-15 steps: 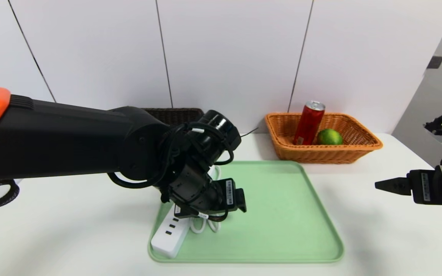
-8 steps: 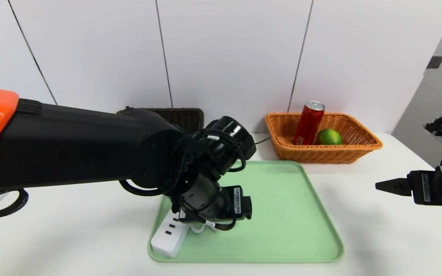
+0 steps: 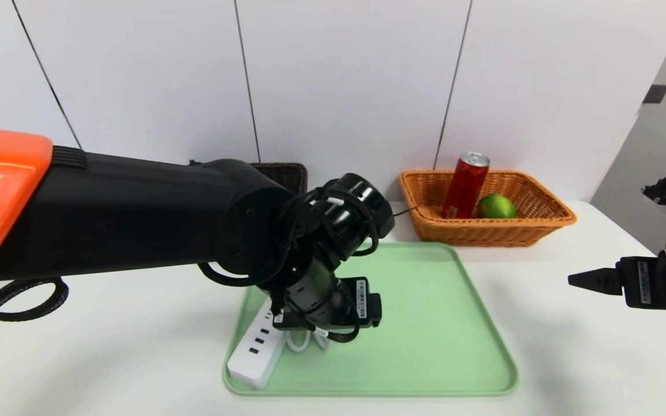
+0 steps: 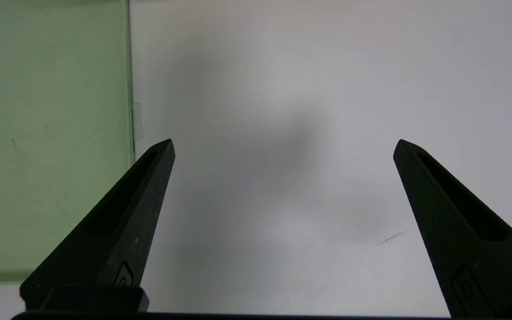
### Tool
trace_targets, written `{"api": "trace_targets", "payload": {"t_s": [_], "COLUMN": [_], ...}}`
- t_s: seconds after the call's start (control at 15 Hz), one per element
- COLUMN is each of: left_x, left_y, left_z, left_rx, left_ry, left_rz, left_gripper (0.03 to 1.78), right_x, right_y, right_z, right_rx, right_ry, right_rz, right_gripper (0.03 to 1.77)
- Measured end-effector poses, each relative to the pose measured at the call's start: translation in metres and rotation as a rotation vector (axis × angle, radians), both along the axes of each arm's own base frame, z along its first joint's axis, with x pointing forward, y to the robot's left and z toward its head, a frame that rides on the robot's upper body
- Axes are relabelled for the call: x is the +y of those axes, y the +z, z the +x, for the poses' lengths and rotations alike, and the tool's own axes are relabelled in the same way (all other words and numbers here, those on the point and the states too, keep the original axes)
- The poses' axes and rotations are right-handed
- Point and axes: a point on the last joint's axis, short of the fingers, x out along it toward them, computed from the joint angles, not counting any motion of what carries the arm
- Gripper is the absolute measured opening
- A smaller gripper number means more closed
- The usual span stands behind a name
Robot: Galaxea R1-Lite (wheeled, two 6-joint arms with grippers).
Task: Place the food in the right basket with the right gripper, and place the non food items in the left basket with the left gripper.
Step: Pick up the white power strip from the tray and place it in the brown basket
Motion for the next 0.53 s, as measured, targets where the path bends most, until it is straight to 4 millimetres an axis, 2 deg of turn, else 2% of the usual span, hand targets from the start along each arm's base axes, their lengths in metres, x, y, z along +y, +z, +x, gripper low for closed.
{"api": "trace_targets", "payload": {"t_s": [0.53], "left_x": [-0.0079], "left_y": [-0.0077], "left_z": [0.0000], "left_rx": [-0.003], "left_ry": [-0.006], "left_rz": [0.024], "left_gripper": [1.69], "right_x": [-0.0006], "right_y": [-0.0005], "right_z": [0.0000], "right_rx": [0.002], "right_ry": [-0.003], "right_rz": [0.000], "right_gripper": [1.70]}}
